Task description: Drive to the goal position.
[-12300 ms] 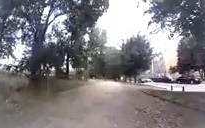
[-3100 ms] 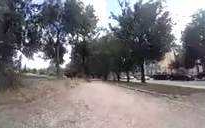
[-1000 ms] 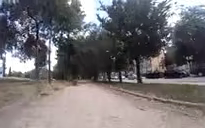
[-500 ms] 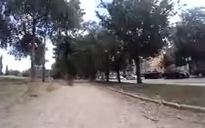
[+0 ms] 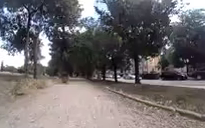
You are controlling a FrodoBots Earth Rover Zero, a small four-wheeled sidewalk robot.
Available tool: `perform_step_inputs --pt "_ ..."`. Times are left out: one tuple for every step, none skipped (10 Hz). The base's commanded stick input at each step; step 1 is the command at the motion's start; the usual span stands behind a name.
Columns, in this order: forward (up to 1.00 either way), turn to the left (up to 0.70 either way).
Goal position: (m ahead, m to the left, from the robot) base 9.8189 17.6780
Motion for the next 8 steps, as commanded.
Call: perform_step_inputs --pt "0.85 0.0" --pt "0.85 0.0" --pt "0.85 0.15" --pt "0.85 0.34" --pt "0.85 0.34" --pt "0.85 0.34" --pt "0.85 0.34" --pt "0.85 0.34"
